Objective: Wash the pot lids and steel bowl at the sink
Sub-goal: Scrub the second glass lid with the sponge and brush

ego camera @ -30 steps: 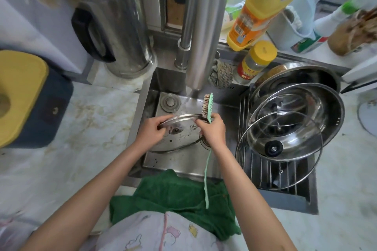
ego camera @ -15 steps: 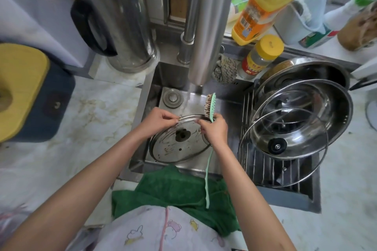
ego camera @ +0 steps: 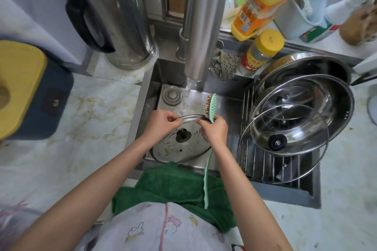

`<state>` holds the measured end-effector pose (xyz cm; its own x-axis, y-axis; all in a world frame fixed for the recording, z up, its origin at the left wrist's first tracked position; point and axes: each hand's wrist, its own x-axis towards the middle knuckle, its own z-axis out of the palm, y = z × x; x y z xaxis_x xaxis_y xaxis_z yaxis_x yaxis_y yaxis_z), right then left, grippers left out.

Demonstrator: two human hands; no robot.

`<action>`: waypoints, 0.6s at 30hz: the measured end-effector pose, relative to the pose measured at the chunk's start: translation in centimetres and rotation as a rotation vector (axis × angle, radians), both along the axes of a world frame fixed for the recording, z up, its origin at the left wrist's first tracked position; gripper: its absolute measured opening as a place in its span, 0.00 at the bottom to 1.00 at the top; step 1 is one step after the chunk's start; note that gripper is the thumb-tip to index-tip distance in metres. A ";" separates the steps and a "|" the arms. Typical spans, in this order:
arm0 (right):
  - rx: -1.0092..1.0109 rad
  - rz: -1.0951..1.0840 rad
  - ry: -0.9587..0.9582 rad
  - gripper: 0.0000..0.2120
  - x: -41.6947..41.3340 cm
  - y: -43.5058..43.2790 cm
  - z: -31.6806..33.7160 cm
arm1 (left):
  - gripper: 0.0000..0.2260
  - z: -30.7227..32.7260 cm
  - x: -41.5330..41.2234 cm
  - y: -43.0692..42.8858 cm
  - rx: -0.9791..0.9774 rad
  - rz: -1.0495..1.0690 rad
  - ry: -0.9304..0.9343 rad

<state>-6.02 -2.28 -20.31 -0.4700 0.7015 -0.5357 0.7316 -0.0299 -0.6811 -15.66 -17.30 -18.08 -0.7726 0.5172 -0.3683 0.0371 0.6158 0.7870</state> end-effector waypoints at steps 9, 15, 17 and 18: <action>0.004 0.003 -0.001 0.16 -0.1 -0.1 -0.2 | 0.05 0.4 -0.3 -0.4 0.050 0.063 -0.216; -0.005 0.002 0.008 0.14 0.1 0.0 -0.2 | 0.05 0.5 -1.2 -0.5 0.029 0.102 -0.472; -0.014 -0.008 0.010 0.14 0.2 0.0 -0.4 | 0.06 0.6 -1.4 -0.6 0.008 0.092 -0.517; -0.015 -0.014 0.010 0.14 0.2 0.0 -0.5 | 0.07 0.6 -1.4 -0.5 0.008 0.087 -0.520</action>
